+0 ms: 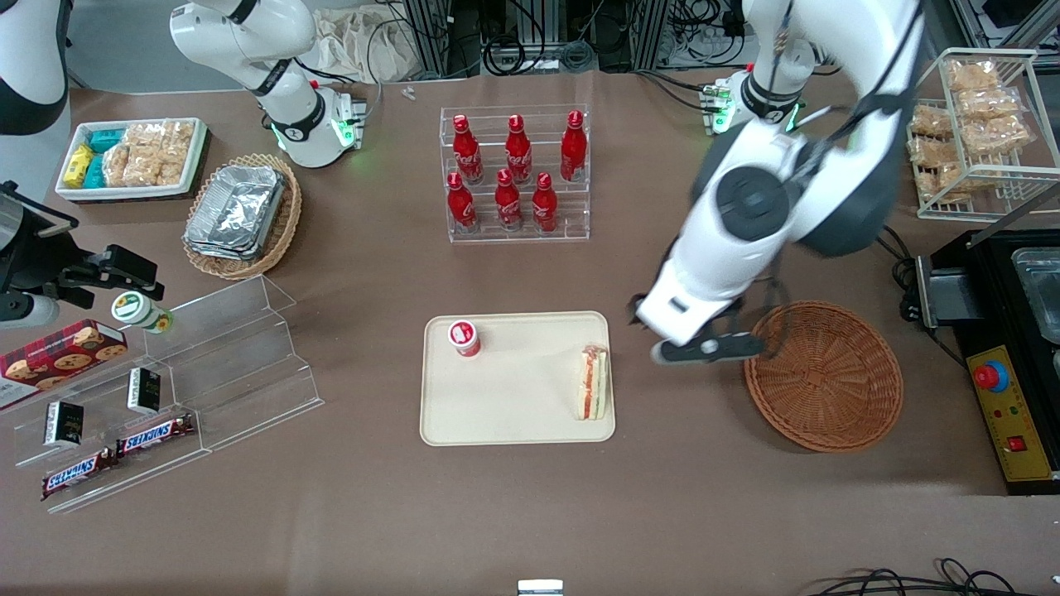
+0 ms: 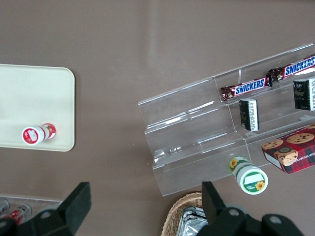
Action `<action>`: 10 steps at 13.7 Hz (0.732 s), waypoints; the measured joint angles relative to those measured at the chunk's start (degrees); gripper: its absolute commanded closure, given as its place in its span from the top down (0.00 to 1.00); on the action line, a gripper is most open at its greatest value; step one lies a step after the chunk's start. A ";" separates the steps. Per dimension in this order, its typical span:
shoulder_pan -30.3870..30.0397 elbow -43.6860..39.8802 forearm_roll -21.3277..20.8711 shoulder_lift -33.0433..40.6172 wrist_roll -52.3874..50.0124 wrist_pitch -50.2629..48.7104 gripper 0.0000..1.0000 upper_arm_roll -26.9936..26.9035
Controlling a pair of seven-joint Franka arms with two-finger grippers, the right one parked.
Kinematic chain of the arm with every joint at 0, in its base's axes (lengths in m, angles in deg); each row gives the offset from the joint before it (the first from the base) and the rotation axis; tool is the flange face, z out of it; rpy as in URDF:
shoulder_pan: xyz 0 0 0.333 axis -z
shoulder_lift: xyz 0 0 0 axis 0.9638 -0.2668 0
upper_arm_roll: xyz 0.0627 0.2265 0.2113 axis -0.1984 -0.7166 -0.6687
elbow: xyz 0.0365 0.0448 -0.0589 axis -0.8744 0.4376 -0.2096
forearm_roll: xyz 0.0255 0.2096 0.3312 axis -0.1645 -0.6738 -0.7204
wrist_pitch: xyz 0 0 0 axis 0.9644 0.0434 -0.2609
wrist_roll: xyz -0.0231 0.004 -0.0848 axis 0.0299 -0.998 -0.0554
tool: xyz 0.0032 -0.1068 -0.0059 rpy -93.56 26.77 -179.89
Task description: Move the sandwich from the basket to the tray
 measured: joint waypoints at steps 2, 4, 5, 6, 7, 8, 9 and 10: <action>-4.06 0.21 1.02 3.70 6.19 -5.81 1.00 -0.21; -9.19 0.32 1.43 6.97 12.53 -11.31 1.00 -0.41; -11.93 0.38 1.55 8.63 15.07 -13.56 1.00 -0.50; -14.42 0.43 1.65 10.23 17.07 -15.66 1.00 -0.58; -16.72 0.52 1.72 11.82 19.12 -17.73 1.00 -0.64; -18.76 0.79 1.75 13.41 21.82 -19.56 1.00 -0.70; -20.28 1.48 1.75 15.06 24.09 -20.63 1.00 -0.86; -21.11 2.57 1.76 16.75 25.44 -21.08 1.00 -1.25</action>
